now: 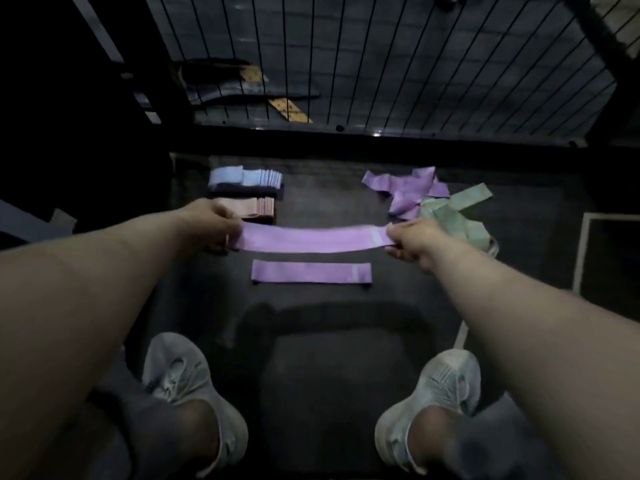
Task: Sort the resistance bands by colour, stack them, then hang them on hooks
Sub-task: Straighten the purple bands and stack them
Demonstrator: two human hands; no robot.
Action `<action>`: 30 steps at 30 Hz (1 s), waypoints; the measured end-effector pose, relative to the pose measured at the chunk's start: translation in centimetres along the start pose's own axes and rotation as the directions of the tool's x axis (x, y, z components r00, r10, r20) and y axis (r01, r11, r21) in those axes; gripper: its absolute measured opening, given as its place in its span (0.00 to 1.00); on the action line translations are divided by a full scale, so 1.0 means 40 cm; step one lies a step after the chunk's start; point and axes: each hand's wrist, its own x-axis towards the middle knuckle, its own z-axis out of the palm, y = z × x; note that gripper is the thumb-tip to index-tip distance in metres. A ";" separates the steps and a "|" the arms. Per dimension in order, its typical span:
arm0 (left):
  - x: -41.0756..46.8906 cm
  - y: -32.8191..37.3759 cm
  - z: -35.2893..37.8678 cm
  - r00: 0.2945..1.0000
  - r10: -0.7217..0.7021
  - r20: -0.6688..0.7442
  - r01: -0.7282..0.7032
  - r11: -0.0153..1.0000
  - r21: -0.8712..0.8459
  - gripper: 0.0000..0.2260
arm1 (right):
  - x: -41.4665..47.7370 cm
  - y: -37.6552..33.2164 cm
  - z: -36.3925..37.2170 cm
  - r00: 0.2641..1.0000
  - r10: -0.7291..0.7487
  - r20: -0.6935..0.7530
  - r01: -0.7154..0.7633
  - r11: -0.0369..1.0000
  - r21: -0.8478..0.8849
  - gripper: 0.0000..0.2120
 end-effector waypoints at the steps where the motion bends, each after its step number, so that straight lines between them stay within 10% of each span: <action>1: 0.018 -0.023 0.025 0.999 -0.029 -0.024 0.029 0.999 -0.018 0.05 | 0.019 0.035 0.017 0.999 0.052 -0.003 -0.052 0.998 0.030 0.08; 9: 0.147 -0.192 0.188 0.941 -0.270 -0.205 0.229 0.952 -0.203 0.08 | 0.162 0.241 0.076 0.981 0.075 -0.181 -0.114 0.970 -0.214 0.10; 30: 0.287 -0.280 0.278 0.881 -0.324 -0.345 0.287 0.945 -0.154 0.07 | 0.279 0.334 0.142 0.961 -0.024 -0.275 -0.064 0.950 -0.305 0.03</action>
